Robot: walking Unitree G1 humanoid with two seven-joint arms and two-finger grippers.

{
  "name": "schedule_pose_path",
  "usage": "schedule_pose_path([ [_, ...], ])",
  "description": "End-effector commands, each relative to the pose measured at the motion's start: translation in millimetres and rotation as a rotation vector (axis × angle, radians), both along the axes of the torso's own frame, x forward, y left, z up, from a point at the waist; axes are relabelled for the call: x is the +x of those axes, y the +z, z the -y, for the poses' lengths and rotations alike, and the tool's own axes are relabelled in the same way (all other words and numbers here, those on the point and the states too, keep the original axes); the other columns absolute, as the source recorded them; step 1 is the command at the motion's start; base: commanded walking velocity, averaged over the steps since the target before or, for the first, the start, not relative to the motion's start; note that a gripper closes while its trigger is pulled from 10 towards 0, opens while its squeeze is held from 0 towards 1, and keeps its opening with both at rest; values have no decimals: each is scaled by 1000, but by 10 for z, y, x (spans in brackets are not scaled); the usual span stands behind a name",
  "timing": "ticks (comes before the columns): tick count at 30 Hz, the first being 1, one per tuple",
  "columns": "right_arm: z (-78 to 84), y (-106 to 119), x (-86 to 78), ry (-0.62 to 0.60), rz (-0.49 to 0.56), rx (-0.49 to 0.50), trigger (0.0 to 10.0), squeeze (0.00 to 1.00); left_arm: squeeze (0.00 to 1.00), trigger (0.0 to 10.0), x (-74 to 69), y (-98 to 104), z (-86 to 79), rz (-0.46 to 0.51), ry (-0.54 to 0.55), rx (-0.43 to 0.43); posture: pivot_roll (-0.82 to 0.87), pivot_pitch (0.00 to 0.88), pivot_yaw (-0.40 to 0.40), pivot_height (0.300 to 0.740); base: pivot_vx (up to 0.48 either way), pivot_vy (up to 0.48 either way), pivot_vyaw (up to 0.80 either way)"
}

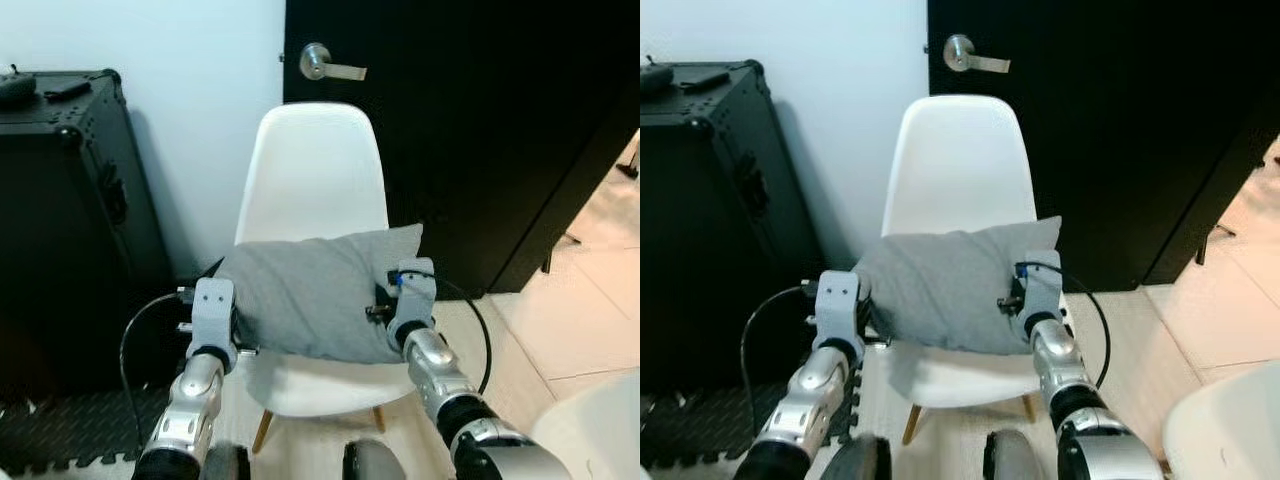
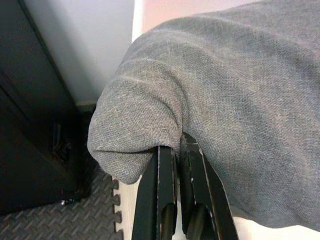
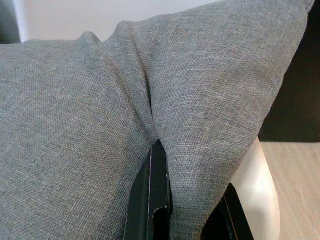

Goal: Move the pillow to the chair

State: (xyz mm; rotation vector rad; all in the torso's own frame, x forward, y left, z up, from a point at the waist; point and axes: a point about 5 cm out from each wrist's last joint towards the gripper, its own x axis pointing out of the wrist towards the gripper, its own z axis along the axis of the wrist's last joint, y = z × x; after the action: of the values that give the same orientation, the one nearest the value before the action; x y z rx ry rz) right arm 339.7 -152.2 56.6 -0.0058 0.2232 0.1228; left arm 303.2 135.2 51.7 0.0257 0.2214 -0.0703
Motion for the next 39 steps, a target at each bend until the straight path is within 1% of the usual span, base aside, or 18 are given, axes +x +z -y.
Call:
schedule_pose_path([
  [1,-85,146,85,51,59,-28,10000,0,0,10000,132,165,90,75,-55,35,27,0,-85,598,0,0,0],
  [3,-54,180,116,43,61,-35,10000,0,0,10000,206,232,92,94,-71,64,30,0,-88,598,0,0,0],
  [5,-54,180,116,43,61,-35,10000,0,0,10000,206,232,92,94,-71,64,30,0,-88,598,0,0,0],
  [6,-37,199,139,39,56,-33,10000,0,0,10000,257,275,91,105,-80,96,30,0,-89,598,0,0,0],
  [7,-37,199,139,39,56,-33,10000,0,0,10000,257,275,91,105,-80,96,30,0,-89,598,0,0,0],
  [9,-67,232,174,73,44,-14,10000,0,0,10000,368,366,52,127,-57,195,31,0,-91,588,0,0,0],
  [15,-99,225,173,96,37,-31,10000,0,0,10000,393,363,8,115,-15,251,28,0,-93,568,0,0,0],
  [21,-110,228,174,102,39,-36,10000,0,0,10000,385,308,0,91,-8,267,25,0,-93,568,0,0,0],
  [22,-110,235,175,105,46,-27,10000,0,0,10000,376,289,-5,82,-1,249,24,0,-91,568,0,0,0],
  [23,-102,246,179,106,53,-15,10000,1000,1000,10000,371,269,-9,69,6,230,25,0,-89,568,0,0,0],
  [26,-84,265,188,108,62,-24,10000,1000,1000,10000,355,250,-20,52,9,214,31,0,-84,568,0,0,0],
  [28,-46,262,183,98,66,-54,10000,1000,1000,10000,329,240,-38,39,9,233,36,0,-82,568,0,0,0],
  [30,-12,250,175,80,64,-52,10000,1000,1000,10000,309,227,-61,30,14,241,35,0,-79,568,0,0,0],
  [32,94,195,138,23,49,-47,10000,1000,1000,10000,241,161,-145,-8,45,257,36,0,-75,568,0,0,0],
  [33,94,195,138,23,49,-47,10000,1000,1000,10000,241,161,-145,-8,45,257,36,0,-75,568,0,0,0],
  [36,182,135,98,-24,27,-69,10000,1000,1000,10000,165,83,-240,-50,83,272,36,0,-71,568,0,0,0],
  [38,239,77,61,-58,3,-90,10000,1000,1000,10000,63,-22,-352,-102,123,294,37,0,-70,568,0,0,0],
  [39,256,60,50,-71,-4,-97,10000,388,1000,10000,9,-70,-416,-126,149,311,43,0,-72,568,0,0,0],
])
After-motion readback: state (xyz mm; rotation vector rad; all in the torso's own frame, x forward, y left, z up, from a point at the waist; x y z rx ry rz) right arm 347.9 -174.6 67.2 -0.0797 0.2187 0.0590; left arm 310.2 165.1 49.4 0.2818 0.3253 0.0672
